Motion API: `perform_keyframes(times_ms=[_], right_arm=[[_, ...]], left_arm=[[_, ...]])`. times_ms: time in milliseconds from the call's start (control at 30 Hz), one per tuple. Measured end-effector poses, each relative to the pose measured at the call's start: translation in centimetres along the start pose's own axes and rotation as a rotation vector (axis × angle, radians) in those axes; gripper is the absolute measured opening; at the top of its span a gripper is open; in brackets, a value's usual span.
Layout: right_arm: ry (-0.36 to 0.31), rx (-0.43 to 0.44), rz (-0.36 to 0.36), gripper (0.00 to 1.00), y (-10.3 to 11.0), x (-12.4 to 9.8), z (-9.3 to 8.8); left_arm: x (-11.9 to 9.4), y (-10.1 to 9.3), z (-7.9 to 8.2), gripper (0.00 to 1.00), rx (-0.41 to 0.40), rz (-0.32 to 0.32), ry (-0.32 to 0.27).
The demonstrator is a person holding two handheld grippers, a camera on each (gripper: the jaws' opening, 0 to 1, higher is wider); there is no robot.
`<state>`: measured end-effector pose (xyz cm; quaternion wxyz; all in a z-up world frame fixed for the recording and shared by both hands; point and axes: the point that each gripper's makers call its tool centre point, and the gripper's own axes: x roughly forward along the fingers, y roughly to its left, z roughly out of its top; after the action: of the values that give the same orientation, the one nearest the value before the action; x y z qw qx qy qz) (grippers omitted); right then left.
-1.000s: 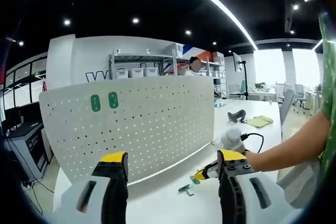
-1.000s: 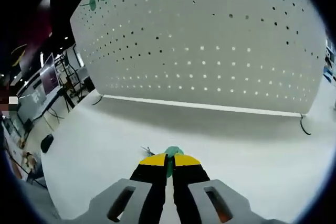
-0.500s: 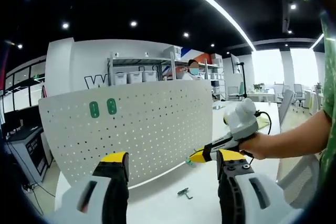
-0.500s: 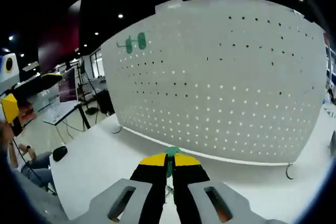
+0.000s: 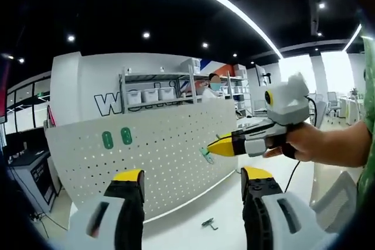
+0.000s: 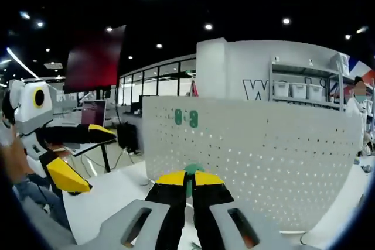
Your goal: Insert the hook assembly into the mounting plate slot until the hook locks in place.
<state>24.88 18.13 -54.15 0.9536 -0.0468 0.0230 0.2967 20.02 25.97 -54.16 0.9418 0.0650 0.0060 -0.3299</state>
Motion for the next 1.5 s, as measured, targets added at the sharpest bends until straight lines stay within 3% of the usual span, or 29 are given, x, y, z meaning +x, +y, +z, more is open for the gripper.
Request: perform_keyframes(times_ms=[233, 600, 833, 1100, 1500], right_arm=[[-0.109, -0.107, 0.016, 0.01, 2.0, -2.0, 4.9], [-0.204, -0.180, 0.037, 0.01, 3.7, -4.0, 8.0], [-0.225, -0.198, 0.041, 0.01, 4.0, -4.6, 8.5], [-0.245, -0.214, 0.047, 0.01, 4.4, -5.1, 9.1], [-0.263, -0.236, 0.063, 0.01, 5.3, -5.4, 9.4]], left_arm=[[0.3, -0.2, 2.6, 0.67, 0.024, -0.008, -0.045], [1.0, -1.1, 6.0, 0.61, 0.033, -0.049, -0.109], [1.2, -2.2, 6.7, 0.52, 0.032, -0.088, -0.121], [1.1, -3.4, 7.5, 0.29, 0.040, -0.145, -0.143], [0.8, -4.0, 7.6, 0.11, -0.045, -0.197, -0.157]])
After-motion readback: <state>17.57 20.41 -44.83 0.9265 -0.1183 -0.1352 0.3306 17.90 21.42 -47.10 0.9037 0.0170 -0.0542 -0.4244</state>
